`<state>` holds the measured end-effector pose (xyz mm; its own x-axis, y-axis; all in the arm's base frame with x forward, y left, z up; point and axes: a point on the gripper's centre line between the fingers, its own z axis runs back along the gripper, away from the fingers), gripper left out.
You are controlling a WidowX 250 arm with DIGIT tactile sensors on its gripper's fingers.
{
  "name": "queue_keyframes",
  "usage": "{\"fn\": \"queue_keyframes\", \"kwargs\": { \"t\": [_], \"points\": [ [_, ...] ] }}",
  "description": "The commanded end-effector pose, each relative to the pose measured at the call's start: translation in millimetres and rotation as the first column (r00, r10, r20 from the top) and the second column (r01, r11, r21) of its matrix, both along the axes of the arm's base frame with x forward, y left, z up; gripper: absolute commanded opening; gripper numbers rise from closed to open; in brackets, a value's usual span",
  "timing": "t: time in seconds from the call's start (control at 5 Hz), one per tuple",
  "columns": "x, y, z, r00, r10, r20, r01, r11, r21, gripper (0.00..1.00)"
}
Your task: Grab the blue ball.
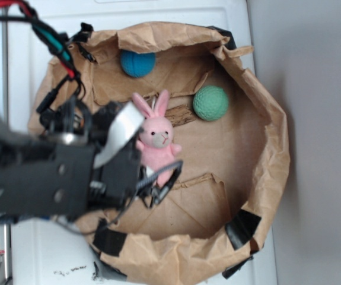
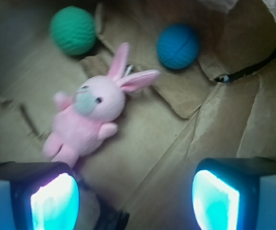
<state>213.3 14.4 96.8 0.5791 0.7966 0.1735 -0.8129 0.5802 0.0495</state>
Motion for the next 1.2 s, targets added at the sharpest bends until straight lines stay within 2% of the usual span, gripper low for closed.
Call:
{"fn": "queue_keyframes", "kwargs": {
  "t": [0.0, 0.2, 0.4, 1.0],
  "points": [
    [6.1, 28.9, 9.3, 0.997, 0.075, 0.016, -0.075, 0.997, -0.007, 1.00],
    [10.6, 35.0, 0.7, 0.992, 0.122, 0.022, -0.123, 0.992, 0.041, 1.00],
    [0.6, 39.2, -6.5, 0.988, 0.147, 0.048, -0.151, 0.984, 0.099, 1.00],
    [0.6, 39.2, -6.5, 0.988, 0.147, 0.048, -0.151, 0.984, 0.099, 1.00]
  ]
}}
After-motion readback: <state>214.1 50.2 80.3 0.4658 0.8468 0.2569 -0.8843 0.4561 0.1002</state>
